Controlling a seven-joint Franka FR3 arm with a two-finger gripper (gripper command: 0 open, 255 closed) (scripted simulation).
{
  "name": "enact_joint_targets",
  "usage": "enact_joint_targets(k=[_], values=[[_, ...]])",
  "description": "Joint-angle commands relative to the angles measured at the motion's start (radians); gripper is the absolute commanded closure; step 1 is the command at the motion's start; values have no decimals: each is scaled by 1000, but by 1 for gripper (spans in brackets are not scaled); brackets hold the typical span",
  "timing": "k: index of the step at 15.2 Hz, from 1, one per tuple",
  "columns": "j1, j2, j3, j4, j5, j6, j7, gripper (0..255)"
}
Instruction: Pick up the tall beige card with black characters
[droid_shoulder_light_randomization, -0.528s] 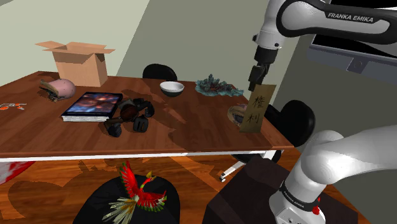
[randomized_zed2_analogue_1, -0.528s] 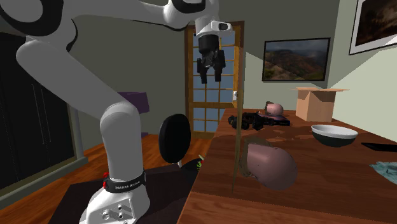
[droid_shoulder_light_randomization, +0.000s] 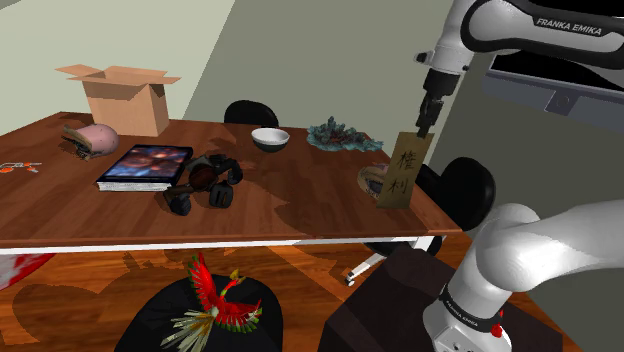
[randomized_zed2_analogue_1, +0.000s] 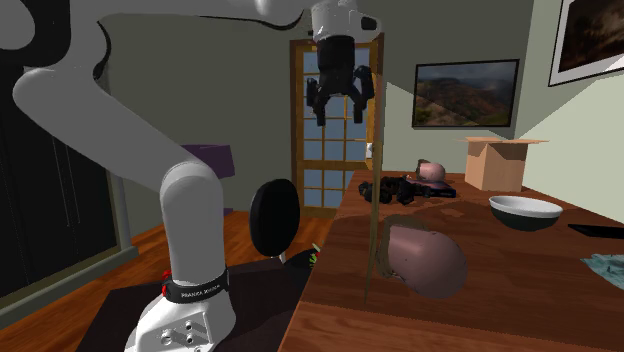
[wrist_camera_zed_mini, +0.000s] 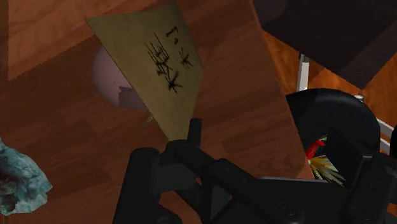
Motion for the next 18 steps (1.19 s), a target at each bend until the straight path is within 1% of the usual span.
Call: enact_joint_targets(k=[1,5,8,15,18], values=[[31,4,-82,24,-34,-8,-166,0],[110,59,-246,119,-84,-24,-470,0],[190,128,-374,218,-102,-36,-696,0],[176,99,-391,107,-125,47,-690,0],[175,97,-393,98,-127,54,-690,0]])
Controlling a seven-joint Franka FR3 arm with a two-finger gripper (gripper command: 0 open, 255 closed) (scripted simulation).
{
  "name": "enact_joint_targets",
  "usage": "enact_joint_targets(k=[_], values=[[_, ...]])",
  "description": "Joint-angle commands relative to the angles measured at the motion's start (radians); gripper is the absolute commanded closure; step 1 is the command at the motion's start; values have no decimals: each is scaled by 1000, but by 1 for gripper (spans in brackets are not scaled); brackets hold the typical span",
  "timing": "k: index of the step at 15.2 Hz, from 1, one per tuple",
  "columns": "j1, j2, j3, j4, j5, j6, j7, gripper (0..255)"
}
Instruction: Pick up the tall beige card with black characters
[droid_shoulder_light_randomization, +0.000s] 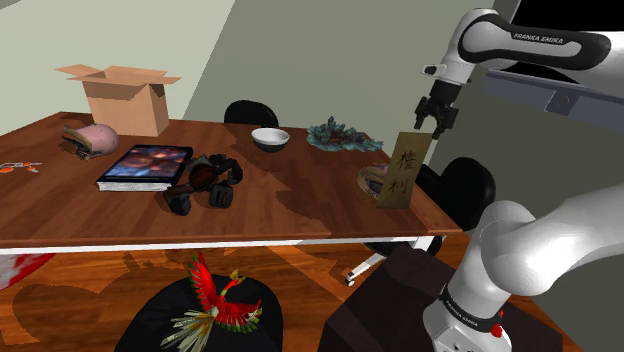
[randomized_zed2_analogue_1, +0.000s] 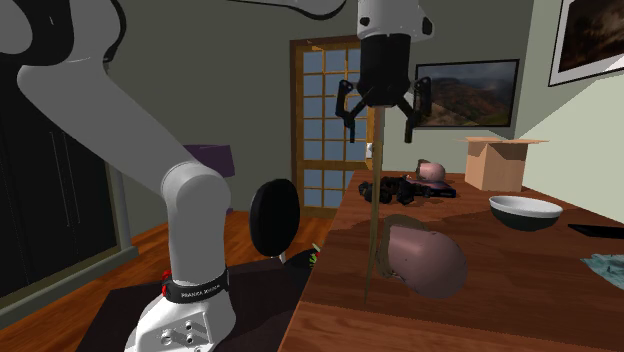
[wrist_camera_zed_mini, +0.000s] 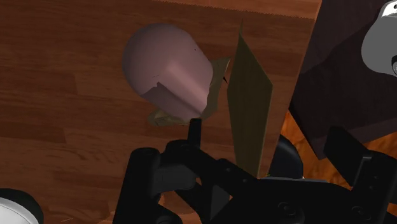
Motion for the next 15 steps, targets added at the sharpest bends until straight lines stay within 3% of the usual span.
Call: enact_joint_targets(k=[1,10,15], values=[[0,-1,-1,-4,-1,4,-1,255],[0,-1,-1,-3,-1,3,0,255],[10,19,12,74,15,-57,-4,255]])
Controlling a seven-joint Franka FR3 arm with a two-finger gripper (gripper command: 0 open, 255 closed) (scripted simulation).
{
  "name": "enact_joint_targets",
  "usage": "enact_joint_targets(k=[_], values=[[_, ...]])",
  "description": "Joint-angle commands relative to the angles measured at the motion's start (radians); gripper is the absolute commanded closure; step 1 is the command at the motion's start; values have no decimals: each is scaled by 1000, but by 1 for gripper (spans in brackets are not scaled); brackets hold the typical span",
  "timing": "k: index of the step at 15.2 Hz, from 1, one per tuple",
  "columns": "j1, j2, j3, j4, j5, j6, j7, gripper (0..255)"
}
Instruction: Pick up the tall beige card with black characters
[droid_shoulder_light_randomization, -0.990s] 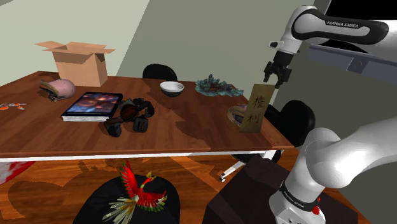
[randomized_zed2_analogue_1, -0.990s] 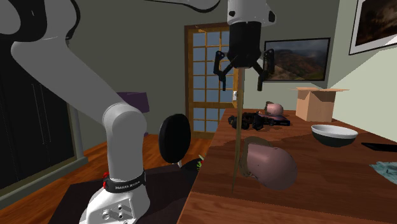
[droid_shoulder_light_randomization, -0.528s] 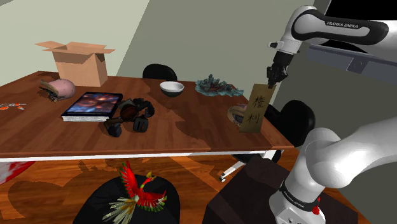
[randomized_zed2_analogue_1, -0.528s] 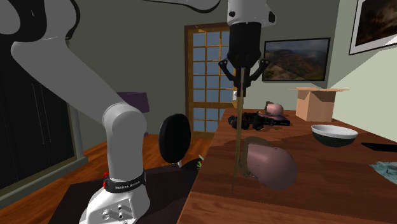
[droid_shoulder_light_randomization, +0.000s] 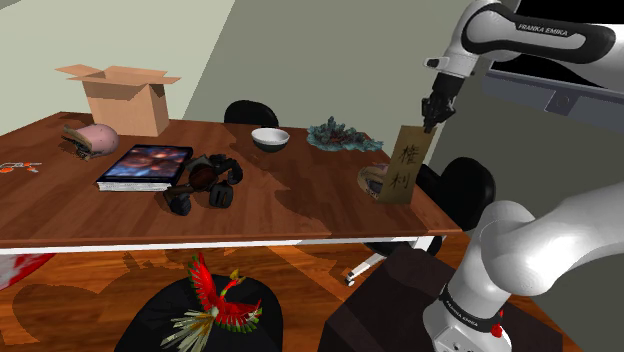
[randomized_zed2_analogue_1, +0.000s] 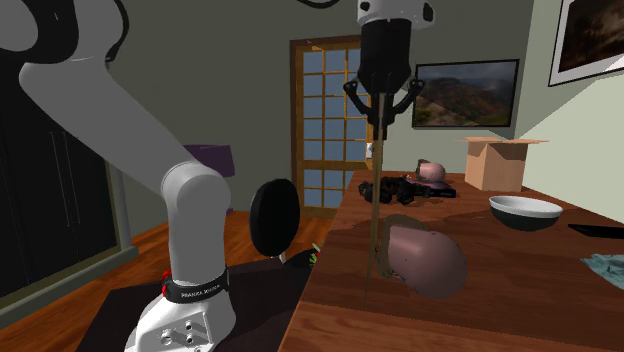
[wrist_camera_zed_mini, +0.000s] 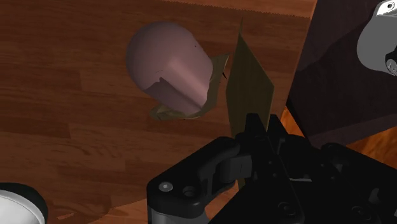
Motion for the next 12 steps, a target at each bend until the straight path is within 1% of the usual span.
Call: enact_joint_targets(k=[1,10,12], values=[[5,10,4,33,7,-24,-2,255],[26,59,18,188,34,-131,-11,255],[26,60,18,190,34,-133,-12,255]])
